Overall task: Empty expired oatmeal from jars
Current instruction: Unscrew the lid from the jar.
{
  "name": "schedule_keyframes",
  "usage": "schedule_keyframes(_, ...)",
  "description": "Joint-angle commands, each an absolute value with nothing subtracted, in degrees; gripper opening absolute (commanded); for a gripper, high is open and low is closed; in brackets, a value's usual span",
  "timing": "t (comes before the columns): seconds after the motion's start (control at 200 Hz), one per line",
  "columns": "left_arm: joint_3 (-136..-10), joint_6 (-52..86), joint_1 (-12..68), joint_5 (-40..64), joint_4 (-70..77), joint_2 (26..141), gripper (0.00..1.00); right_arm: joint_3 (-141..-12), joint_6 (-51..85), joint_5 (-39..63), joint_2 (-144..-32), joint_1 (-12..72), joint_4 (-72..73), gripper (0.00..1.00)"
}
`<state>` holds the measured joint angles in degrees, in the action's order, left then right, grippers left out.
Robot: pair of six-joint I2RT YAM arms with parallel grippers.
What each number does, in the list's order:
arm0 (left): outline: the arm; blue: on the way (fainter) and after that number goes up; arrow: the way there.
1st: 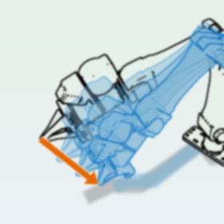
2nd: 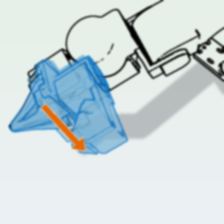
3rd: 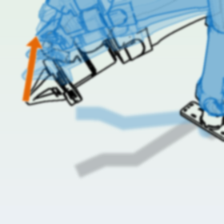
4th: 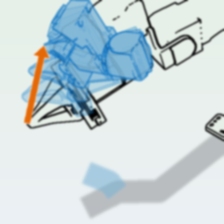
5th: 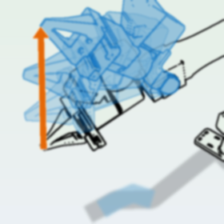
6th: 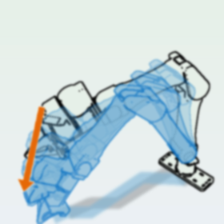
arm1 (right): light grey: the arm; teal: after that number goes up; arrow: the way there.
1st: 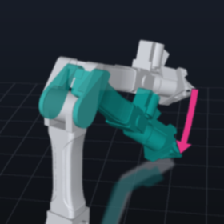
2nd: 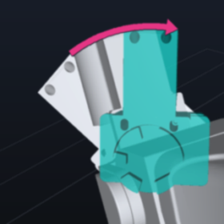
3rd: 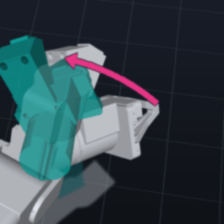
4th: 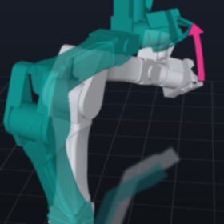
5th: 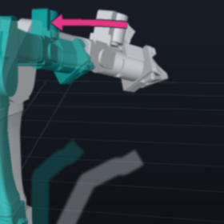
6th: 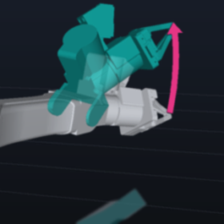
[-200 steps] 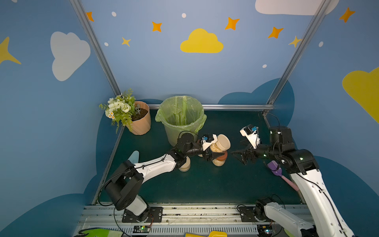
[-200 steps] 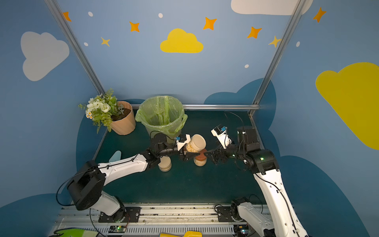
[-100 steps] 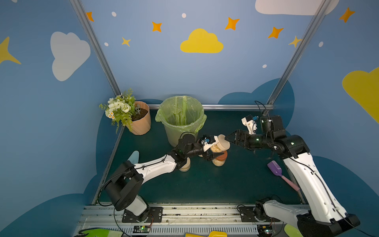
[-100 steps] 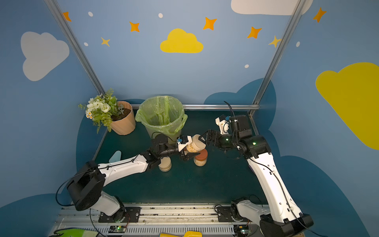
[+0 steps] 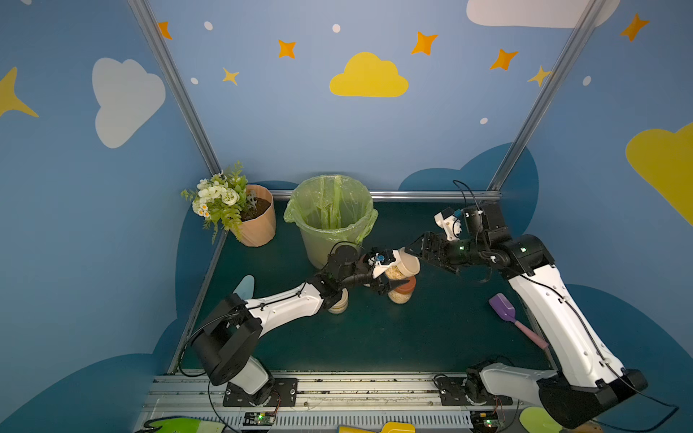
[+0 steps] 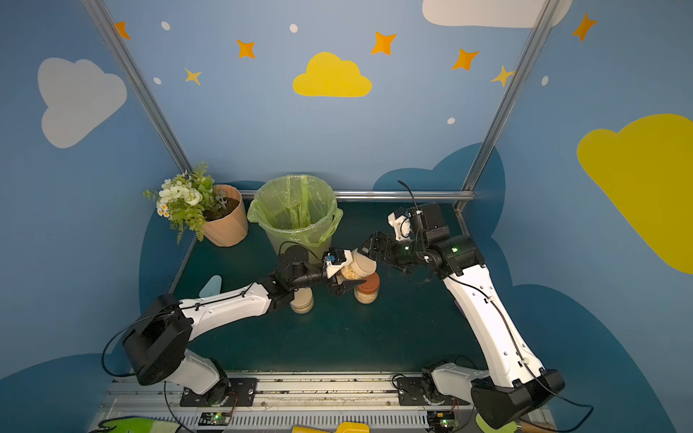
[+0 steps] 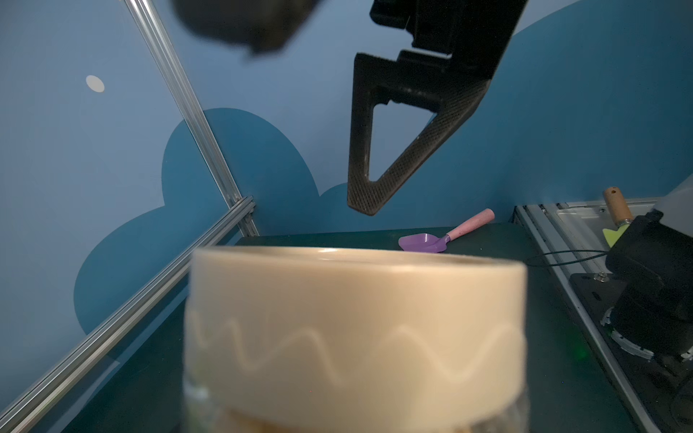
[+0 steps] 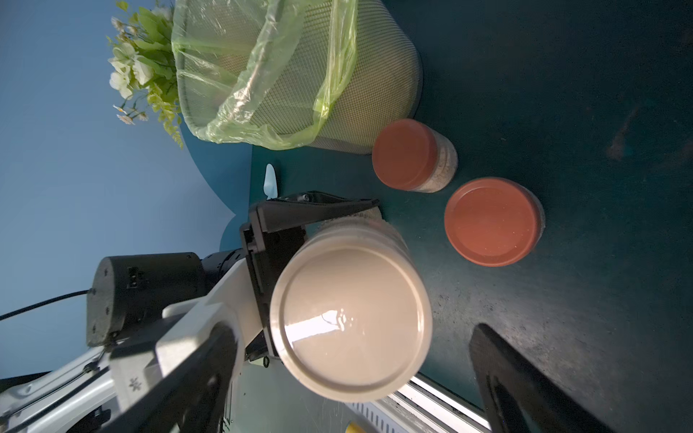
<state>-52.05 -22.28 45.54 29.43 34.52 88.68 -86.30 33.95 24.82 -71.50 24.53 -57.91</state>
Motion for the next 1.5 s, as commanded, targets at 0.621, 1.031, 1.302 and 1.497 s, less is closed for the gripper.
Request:
schedule_keyframes(0.621,-53.7,-23.97,46.32,28.5,37.14,86.87,0.1,-88.12,28.15,19.98,-75.47,28.82,-62.27,0.96)
schedule_keyframes(1.031,-52.86,-22.96,46.06,28.2,37.96,86.48,0.09,-88.71,25.98,23.44,-76.66,30.65,-62.56,0.75)
schedule_keyframes(1.302,-50.6,-14.2,41.98,40.03,40.52,84.23,0.05,-90.18,7.87,32.5,-75.43,32.94,-62.4,0.48)
schedule_keyframes(1.497,-49.2,-12.25,41.83,43.4,39.55,82.4,0.05,-91.49,-8.16,32.71,-77.19,33.44,-63.71,0.45)
